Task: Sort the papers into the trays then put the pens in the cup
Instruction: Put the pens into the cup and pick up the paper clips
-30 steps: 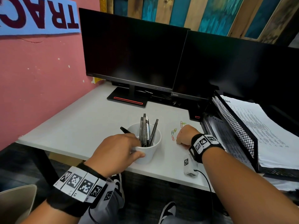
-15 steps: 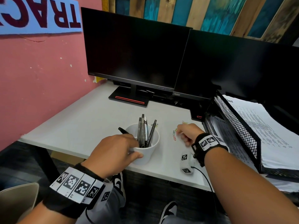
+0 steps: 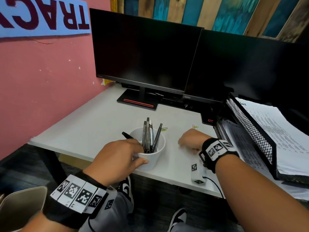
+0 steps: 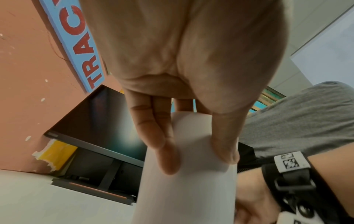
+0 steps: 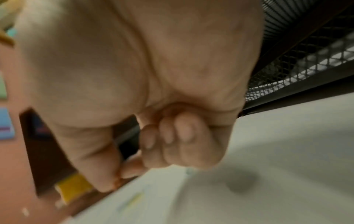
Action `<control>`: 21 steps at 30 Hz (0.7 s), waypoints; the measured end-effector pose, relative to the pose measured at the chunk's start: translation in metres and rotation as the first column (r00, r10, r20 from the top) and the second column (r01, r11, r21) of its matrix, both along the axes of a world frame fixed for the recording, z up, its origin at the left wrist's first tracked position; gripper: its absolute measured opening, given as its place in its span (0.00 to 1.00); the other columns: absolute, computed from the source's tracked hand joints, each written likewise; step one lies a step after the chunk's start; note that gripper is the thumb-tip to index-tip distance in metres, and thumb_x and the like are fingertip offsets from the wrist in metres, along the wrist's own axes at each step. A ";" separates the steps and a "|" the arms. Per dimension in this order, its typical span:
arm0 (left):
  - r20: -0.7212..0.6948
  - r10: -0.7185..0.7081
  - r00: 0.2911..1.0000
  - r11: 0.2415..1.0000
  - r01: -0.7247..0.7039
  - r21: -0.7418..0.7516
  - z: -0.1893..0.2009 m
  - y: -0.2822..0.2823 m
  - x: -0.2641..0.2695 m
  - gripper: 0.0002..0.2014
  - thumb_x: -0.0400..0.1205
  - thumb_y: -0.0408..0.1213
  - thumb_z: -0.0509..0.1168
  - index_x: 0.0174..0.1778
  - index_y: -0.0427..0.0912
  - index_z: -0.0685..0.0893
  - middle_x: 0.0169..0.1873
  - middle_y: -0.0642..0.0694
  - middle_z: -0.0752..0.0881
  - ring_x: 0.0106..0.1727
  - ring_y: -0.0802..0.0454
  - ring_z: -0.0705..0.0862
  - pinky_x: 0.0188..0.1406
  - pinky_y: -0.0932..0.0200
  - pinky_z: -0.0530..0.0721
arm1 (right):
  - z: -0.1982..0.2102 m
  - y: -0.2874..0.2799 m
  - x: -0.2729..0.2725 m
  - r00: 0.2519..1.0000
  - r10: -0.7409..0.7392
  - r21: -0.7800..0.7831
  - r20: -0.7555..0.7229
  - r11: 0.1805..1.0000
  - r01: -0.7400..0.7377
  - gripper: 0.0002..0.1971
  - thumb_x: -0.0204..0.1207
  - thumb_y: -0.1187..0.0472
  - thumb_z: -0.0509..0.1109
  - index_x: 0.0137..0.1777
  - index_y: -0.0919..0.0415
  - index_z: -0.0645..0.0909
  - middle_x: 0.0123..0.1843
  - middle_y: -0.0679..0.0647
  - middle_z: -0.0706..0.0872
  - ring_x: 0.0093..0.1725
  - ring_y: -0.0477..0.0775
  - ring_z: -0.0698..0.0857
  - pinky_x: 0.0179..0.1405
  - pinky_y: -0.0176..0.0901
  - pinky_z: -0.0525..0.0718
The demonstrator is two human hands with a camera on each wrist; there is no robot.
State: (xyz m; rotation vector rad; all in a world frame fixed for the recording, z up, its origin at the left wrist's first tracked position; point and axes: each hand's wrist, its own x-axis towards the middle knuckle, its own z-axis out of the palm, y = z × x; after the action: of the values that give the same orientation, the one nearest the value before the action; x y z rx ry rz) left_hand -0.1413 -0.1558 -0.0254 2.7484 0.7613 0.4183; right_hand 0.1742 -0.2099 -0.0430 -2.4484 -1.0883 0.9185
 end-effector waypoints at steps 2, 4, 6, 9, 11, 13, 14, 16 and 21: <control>-0.014 0.004 1.000 1.000 -0.004 0.002 0.000 -0.001 -0.001 0.16 0.82 0.62 0.67 0.40 0.53 0.84 0.41 0.57 0.82 0.39 0.58 0.81 0.31 0.62 0.70 | 0.024 -0.007 -0.013 0.963 -0.002 0.246 -0.269 0.967 0.071 0.11 0.76 0.66 0.70 0.32 0.61 0.79 0.30 0.57 0.74 0.24 0.51 0.67 0.24 0.38 0.63; -0.027 0.006 1.000 1.000 -0.006 0.007 -0.001 -0.001 -0.001 0.18 0.83 0.62 0.67 0.39 0.52 0.83 0.41 0.57 0.81 0.39 0.58 0.81 0.30 0.63 0.68 | 0.053 -0.011 -0.034 0.916 0.124 0.372 -0.382 0.928 0.029 0.15 0.76 0.74 0.66 0.29 0.59 0.77 0.30 0.61 0.72 0.25 0.50 0.63 0.23 0.37 0.59; -0.033 0.009 0.999 1.000 -0.008 0.009 -0.002 -0.003 0.001 0.18 0.83 0.62 0.67 0.38 0.52 0.81 0.41 0.57 0.81 0.38 0.58 0.79 0.29 0.65 0.65 | 0.080 -0.012 -0.057 0.917 0.263 0.393 -0.300 0.910 -0.133 0.15 0.75 0.76 0.67 0.30 0.60 0.78 0.30 0.62 0.74 0.24 0.50 0.64 0.23 0.38 0.61; -0.031 0.002 1.000 1.000 -0.002 0.002 -0.003 -0.007 0.004 0.17 0.83 0.61 0.68 0.38 0.53 0.81 0.41 0.57 0.80 0.38 0.59 0.77 0.29 0.65 0.66 | 0.106 -0.010 -0.088 0.910 0.415 0.281 -0.007 0.874 -0.396 0.09 0.75 0.74 0.70 0.38 0.61 0.81 0.26 0.54 0.81 0.22 0.52 0.72 0.23 0.40 0.70; -0.018 0.001 1.000 1.000 -0.001 -0.009 -0.003 -0.009 0.004 0.16 0.82 0.61 0.68 0.39 0.53 0.81 0.42 0.57 0.81 0.38 0.59 0.78 0.30 0.66 0.65 | 0.117 -0.007 -0.105 0.851 0.509 0.193 0.128 0.829 -0.525 0.05 0.77 0.70 0.73 0.45 0.59 0.85 0.31 0.50 0.89 0.25 0.54 0.85 0.25 0.39 0.80; -0.011 0.001 1.000 1.000 -0.001 -0.015 -0.003 -0.009 0.003 0.15 0.82 0.61 0.68 0.43 0.53 0.85 0.44 0.58 0.83 0.40 0.59 0.81 0.31 0.66 0.69 | 0.123 -0.005 -0.108 0.828 0.543 0.171 0.138 0.811 -0.560 0.06 0.79 0.69 0.74 0.49 0.57 0.89 0.44 0.53 0.95 0.37 0.53 0.95 0.32 0.32 0.87; -0.005 0.000 1.000 1.000 0.000 -0.011 -0.003 -0.008 0.002 0.15 0.82 0.62 0.67 0.45 0.53 0.86 0.46 0.58 0.84 0.41 0.58 0.82 0.32 0.65 0.71 | 0.124 -0.004 -0.105 0.837 0.539 0.207 0.089 0.813 -0.545 0.07 0.79 0.70 0.74 0.51 0.58 0.90 0.49 0.54 0.96 0.43 0.52 0.96 0.39 0.34 0.91; 0.013 0.000 1.000 1.000 0.000 0.002 -0.003 -0.005 -0.002 0.15 0.82 0.62 0.68 0.44 0.54 0.86 0.44 0.57 0.83 0.40 0.58 0.83 0.31 0.65 0.71 | 0.127 0.001 -0.094 0.867 0.490 0.363 -0.091 0.827 -0.430 0.06 0.81 0.73 0.73 0.51 0.65 0.90 0.54 0.61 0.95 0.50 0.57 0.97 0.46 0.45 0.95; 0.052 0.034 0.998 0.999 -0.034 -0.006 0.001 0.003 -0.011 0.13 0.82 0.60 0.69 0.42 0.55 0.85 0.41 0.58 0.82 0.39 0.58 0.82 0.32 0.62 0.73 | 0.096 0.036 -0.049 0.969 0.168 0.542 -0.180 0.839 -0.045 0.03 0.81 0.73 0.73 0.47 0.69 0.89 0.56 0.74 0.92 0.50 0.63 0.95 0.39 0.48 0.94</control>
State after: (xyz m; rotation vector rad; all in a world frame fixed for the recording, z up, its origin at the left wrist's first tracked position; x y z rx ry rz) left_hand -0.1524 -0.1530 -0.0246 2.7117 0.7955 0.4925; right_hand 0.1249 -0.1740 0.0529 -1.7995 -1.2129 0.7638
